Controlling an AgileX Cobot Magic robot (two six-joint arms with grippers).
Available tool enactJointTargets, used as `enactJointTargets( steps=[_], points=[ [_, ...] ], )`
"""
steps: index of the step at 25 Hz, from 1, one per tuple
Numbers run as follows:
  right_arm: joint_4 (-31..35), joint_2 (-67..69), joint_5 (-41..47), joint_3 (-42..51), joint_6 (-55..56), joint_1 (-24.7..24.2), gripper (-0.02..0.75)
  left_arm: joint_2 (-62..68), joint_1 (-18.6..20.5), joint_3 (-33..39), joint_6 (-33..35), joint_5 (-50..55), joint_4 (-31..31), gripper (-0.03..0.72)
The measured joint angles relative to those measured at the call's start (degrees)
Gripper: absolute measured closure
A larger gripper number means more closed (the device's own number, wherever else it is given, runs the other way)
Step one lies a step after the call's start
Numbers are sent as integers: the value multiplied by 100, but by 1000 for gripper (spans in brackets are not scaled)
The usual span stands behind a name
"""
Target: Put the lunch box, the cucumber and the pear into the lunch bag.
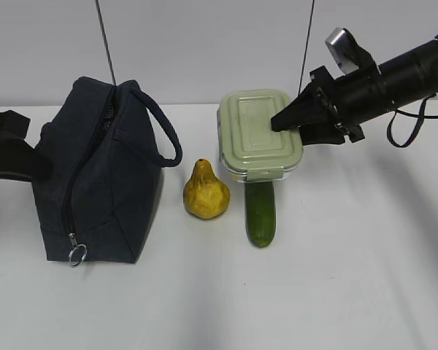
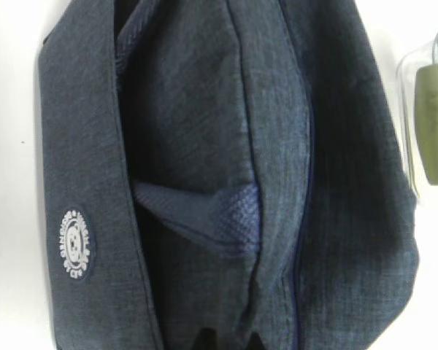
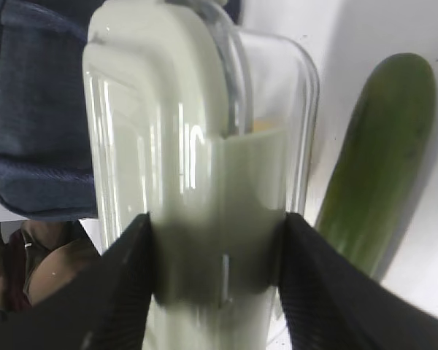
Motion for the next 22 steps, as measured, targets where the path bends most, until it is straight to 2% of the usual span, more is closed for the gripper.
enactJointTargets(
  steps=[12,17,22],
  points=[
    [1001,-195,-11,0,43,179,362,0,-36,0,0,3,7,685],
    [1092,-195,-21,0,57,413,363,0,-36,0,0,14,7,685],
    [1532,-195,-21,0,57,700,363,0,-36,0,0,14,7,685]
  ],
)
